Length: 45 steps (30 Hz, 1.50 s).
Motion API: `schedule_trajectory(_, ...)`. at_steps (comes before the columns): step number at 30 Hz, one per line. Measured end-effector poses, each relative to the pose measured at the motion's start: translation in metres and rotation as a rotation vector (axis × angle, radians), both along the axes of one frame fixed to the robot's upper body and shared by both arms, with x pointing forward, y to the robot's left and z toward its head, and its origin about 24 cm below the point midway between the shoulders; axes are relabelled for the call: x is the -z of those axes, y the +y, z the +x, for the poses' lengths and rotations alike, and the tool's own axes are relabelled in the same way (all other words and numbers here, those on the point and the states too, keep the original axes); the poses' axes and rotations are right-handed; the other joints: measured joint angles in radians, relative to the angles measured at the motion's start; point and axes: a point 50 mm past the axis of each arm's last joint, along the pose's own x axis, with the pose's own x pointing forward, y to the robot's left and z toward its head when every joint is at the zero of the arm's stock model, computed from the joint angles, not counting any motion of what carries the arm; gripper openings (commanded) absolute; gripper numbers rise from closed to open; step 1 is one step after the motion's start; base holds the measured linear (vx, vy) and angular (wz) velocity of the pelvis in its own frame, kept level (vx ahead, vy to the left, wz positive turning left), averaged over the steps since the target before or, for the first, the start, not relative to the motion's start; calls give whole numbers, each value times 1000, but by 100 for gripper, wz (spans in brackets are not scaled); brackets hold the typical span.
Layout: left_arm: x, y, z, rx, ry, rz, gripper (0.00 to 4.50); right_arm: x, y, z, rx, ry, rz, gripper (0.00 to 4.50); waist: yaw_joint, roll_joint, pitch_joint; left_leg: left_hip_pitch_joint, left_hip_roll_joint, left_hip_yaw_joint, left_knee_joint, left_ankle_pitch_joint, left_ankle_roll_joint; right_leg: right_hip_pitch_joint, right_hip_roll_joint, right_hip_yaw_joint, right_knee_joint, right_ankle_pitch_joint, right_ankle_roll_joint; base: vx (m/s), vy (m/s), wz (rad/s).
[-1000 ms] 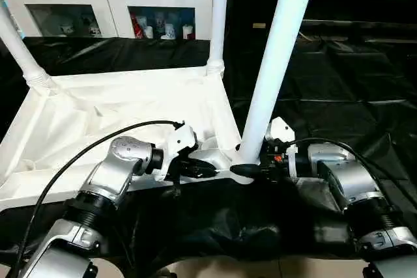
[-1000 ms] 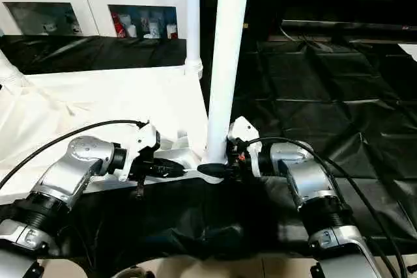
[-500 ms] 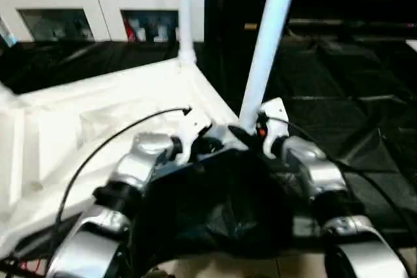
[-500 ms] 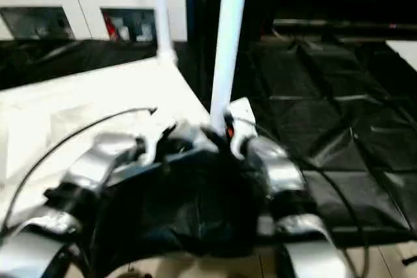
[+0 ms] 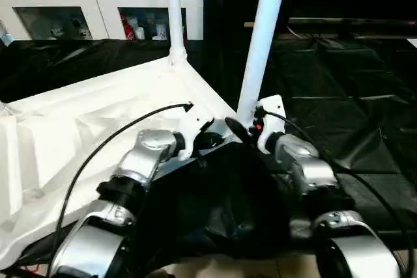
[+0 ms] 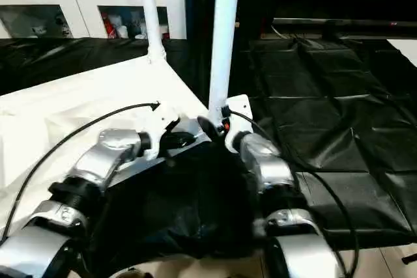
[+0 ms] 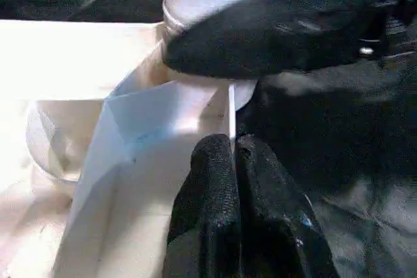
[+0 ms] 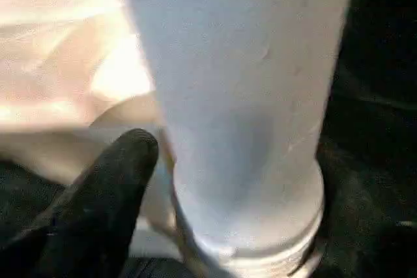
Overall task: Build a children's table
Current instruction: Rotate leg to tighten
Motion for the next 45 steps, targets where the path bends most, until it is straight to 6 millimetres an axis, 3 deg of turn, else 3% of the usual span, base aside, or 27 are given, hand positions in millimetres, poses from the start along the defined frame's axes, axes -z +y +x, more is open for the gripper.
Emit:
schedule_trajectory(6, 0, 12, -11, 133, 35, -8, 0, -4, -23, -17, -273, 11, -49, 388, 9, 0, 0, -1, 0, 0, 1, 0, 0, 0, 0, 0, 0, -1, 0, 0, 0, 0)
schedule_trajectory(12, 0, 16, -20, 243, 64, -7, 0, -8, -26, -26, -447, 38, -80, 374, 23, 0, 1, -1, 0, 1, 2, 0, 0, 0, -1, -1, 0, 0, 0, 0, 0, 0)
schedule_trajectory(25, 0, 21, -28, 309, 82, -8, 0, -9, -26, -34, -520, 75, -70, 280, 31, 0, 1, -2, 0, 0, 2, 0, 0, 0, -1, -1, 0, -1, 0, 0, 0, 0)
schedule_trajectory(34, 3, 6, -8, 54, 29, -16, 0, -1, -7, -5, -70, 47, -17, 266, 3, 0, 0, 1, 0, 0, 2, 0, 0, 1, -1, 0, 2, 2, -3, 0, 0, 0)
schedule_trajectory(39, 2, -11, 3, -60, -8, -4, 0, 0, 5, 9, 188, 44, 10, 266, 3, 0, 0, 0, 0, 0, 0, 0, 0, 0, 0, 0, 1, 1, -2, 0, 0, 0)
schedule_trajectory(44, 2, -16, 5, -84, -12, -7, 0, 0, 9, 12, 244, 31, 10, 266, 4, 0, 0, 0, 0, 0, 1, 0, 0, 0, -1, 0, 0, 1, -1, 0, 0, 0)
schedule_trajectory(45, 2, -16, 5, -80, -10, -8, 0, 0, 9, 12, 242, 29, 12, 301, 4, 0, 0, 0, 0, 0, 1, 0, 0, 0, -1, 0, 0, 1, -1, 0, 0, 0)
